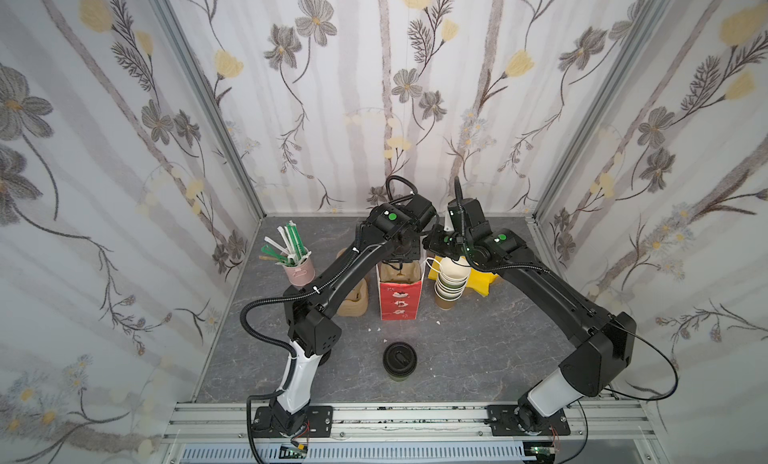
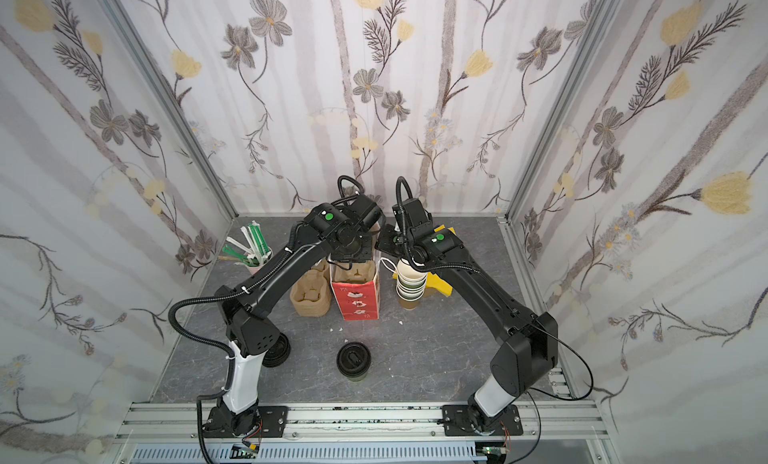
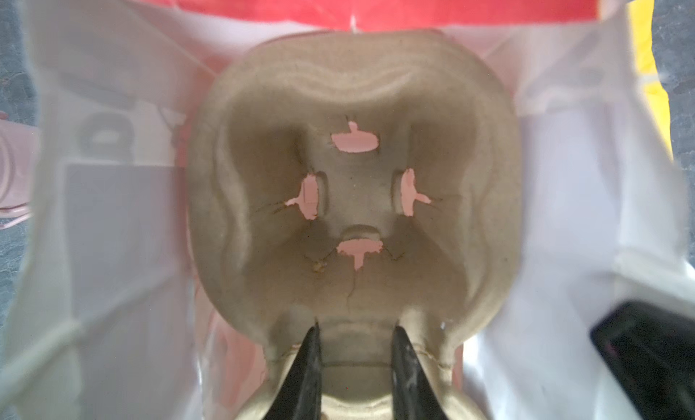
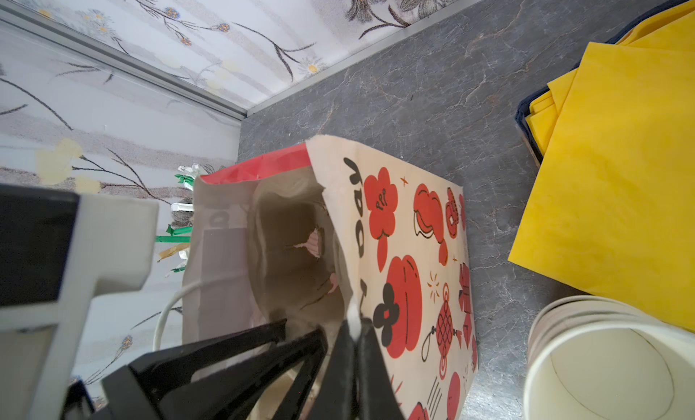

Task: Pack a coffee takeout order
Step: Place the cup tray in the takeout bag.

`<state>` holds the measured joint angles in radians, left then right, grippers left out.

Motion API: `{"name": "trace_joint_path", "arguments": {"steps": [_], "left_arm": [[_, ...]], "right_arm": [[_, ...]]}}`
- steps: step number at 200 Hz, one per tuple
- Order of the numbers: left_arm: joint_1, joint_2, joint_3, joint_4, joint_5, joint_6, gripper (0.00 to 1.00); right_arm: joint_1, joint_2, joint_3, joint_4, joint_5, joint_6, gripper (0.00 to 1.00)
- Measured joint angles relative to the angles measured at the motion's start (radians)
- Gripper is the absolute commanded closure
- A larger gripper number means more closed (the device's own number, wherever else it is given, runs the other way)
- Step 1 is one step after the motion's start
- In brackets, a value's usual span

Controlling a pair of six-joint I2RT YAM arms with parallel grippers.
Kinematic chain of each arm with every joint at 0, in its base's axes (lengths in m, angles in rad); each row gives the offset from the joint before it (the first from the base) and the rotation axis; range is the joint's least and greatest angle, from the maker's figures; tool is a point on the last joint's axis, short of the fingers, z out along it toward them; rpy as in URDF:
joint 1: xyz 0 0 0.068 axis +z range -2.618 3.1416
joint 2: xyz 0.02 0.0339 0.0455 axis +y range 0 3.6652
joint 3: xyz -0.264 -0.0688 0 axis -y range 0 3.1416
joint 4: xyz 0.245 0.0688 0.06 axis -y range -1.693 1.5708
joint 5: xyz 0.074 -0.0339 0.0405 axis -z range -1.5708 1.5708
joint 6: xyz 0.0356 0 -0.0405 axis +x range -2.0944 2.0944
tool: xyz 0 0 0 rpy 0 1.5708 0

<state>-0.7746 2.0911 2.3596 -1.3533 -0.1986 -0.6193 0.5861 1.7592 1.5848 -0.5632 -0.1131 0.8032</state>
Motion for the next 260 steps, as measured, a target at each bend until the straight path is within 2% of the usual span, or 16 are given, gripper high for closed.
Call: {"name": "trace_joint_path", "arguments": {"steps": [56,108,119,126,199,235,260], "left_arm": [[0.012,0.062,0.040,-0.003,-0.005,-0.016,0.79],[0.021,0.068,-0.002,-0.003,0.044,-0.016,0.80],[0.022,0.068,-0.003,-0.003,0.045,-0.016,0.80],[0.023,0.068,-0.004,-0.003,0.045,-0.016,0.80],[0.037,0.068,-0.005,0.002,0.046,-0.016,0.80],[0.039,0.069,-0.005,0.021,0.065,-0.013,0.80],[0.041,0.077,-0.005,0.036,0.076,-0.012,0.79]], "right_arm": [[0.018,0.000,0.000,0.000,-0.010,0.015,1.00],[0.018,0.000,0.000,-0.001,-0.008,0.015,1.00],[0.018,0.000,0.000,-0.001,-0.007,0.015,0.88],[0.016,0.000,0.000,-0.001,-0.006,0.015,0.84],[0.005,-0.069,-0.017,-0.005,0.039,0.013,0.59],[0.002,-0.112,-0.048,-0.014,0.040,-0.008,0.57],[0.000,-0.139,-0.103,-0.020,0.041,-0.020,0.62]]}}
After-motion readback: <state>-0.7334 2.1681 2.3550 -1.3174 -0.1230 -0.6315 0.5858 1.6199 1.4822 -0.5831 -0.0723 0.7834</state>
